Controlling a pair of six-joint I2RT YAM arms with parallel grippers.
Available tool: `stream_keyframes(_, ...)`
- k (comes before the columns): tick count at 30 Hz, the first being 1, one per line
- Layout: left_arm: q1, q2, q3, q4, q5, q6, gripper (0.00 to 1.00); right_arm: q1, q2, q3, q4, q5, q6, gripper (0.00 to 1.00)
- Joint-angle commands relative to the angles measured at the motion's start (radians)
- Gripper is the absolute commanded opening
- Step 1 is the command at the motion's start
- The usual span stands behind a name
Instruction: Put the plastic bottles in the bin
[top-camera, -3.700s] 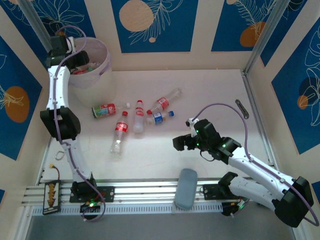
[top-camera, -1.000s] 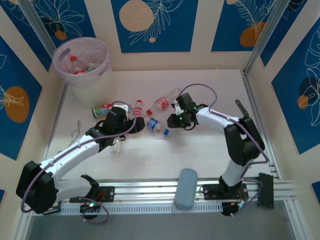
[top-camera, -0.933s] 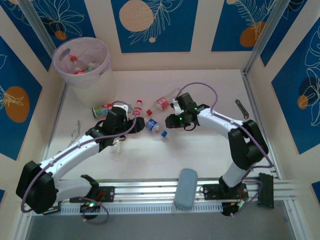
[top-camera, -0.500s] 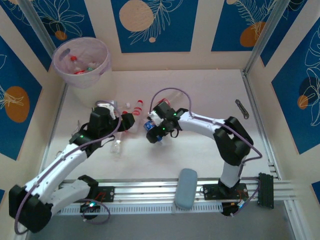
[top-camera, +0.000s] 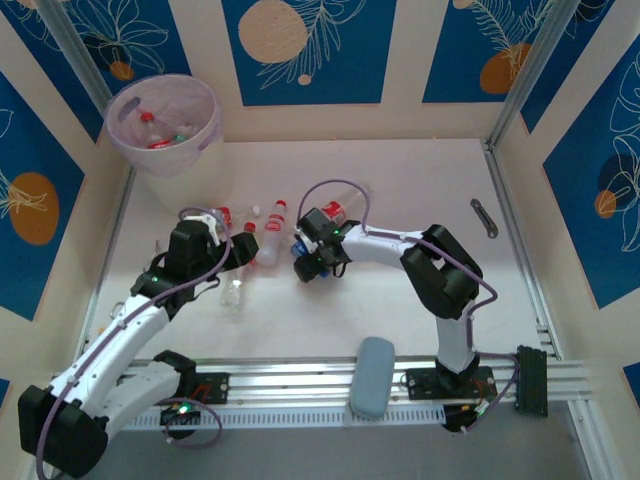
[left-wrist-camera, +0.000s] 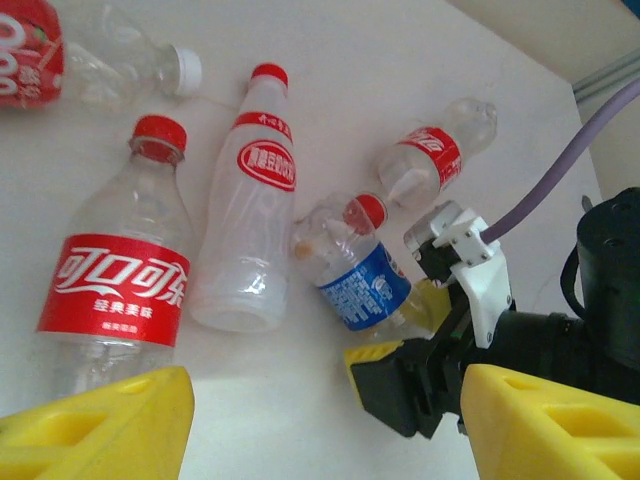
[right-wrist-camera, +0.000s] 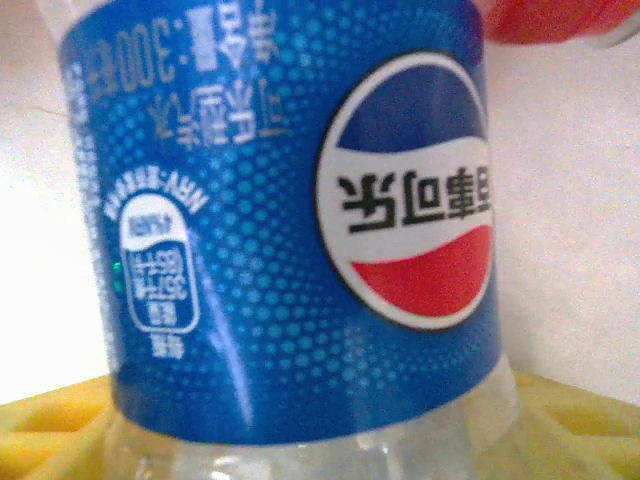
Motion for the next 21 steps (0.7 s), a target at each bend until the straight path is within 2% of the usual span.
stream_keyframes(1, 0.011, 0.018, -0.003, 0.081, 0.068, -0.036, 0.73, 0.007, -0.055, -0.032, 0.031, -0.012, 0.003, 0.65)
stream_keyframes(4, 0.01, 0.037, -0.018, 0.137, 0.121, -0.085, 0.76, 0.009, -0.105, -0.055, 0.008, -0.009, -0.009, 0.61)
stream_keyframes(7, 0.009, 0.064, -0.066, 0.273, 0.204, -0.195, 0.82, 0.013, -0.192, -0.116, 0.021, -0.012, -0.003, 0.59)
stream_keyframes(10, 0.008, 0.119, -0.132, 0.511, 0.305, -0.344, 0.85, 0.013, -0.307, -0.218, 0.094, -0.022, 0.043, 0.58)
stream_keyframes(13, -0.007, 0.192, -0.164, 0.712, 0.348, -0.46, 0.9, 0.013, -0.411, -0.309, 0.185, -0.064, 0.092, 0.59)
stream_keyframes(16, -0.042, 0.258, -0.144, 0.785, 0.361, -0.486, 0.94, 0.012, -0.487, -0.372, 0.255, -0.114, 0.138, 0.59)
stream_keyframes(18, -0.07, 0.299, -0.127, 0.807, 0.362, -0.479, 1.0, 0.009, -0.516, -0.391, 0.278, -0.139, 0.161, 0.59)
stream_keyframes(21, -0.101, 0.361, -0.122, 0.868, 0.355, -0.494, 1.0, 0.01, -0.544, -0.416, 0.32, -0.182, 0.186, 0.59)
